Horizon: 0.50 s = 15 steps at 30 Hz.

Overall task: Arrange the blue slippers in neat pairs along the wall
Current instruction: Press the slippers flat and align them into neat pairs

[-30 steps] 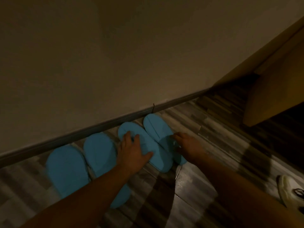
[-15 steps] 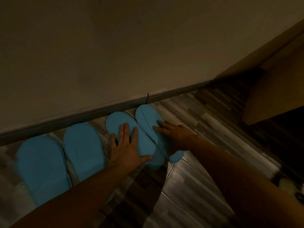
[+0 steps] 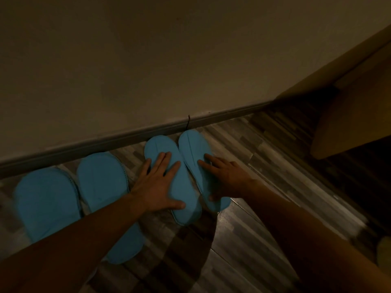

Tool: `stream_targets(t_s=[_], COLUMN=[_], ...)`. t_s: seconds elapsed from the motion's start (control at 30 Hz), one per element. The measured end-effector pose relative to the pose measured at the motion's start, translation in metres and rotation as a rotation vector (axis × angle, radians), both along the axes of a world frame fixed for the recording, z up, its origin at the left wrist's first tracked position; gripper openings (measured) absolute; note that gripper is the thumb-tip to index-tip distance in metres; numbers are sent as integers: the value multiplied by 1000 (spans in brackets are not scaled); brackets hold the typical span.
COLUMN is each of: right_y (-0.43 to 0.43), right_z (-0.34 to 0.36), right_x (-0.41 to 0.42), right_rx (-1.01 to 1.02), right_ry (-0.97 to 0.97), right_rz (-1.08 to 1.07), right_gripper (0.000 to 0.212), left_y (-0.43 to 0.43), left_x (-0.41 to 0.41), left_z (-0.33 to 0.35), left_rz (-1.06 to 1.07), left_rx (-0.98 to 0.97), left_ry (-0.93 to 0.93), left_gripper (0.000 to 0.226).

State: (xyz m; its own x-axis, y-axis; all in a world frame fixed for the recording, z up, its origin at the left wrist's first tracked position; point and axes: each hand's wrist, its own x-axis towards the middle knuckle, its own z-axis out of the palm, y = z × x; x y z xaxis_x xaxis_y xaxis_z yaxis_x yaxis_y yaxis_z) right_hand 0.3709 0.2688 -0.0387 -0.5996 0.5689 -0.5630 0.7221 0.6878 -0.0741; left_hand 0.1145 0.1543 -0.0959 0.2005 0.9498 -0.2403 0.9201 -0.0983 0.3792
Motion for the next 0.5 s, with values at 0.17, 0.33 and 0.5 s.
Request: stream_targets(t_s=[0.17,0.33,0.5], right_y=[-1,-4,-7], right_z=[-7,-17,-20], right_x=[5,4,3], right_rx=[-11,-14,13], right_ry=[54,81,100], right_rz=[0,-45,-60], right_gripper=[126,125,126], left_y=[-5,-6,-1], left_x=[-1,-3,-3], left_z=[1,-1,-3], left_rz=[1,-19,-22], left_rx=[45,22,30], left_ry=[-8,4,7], left_gripper=[132,132,133])
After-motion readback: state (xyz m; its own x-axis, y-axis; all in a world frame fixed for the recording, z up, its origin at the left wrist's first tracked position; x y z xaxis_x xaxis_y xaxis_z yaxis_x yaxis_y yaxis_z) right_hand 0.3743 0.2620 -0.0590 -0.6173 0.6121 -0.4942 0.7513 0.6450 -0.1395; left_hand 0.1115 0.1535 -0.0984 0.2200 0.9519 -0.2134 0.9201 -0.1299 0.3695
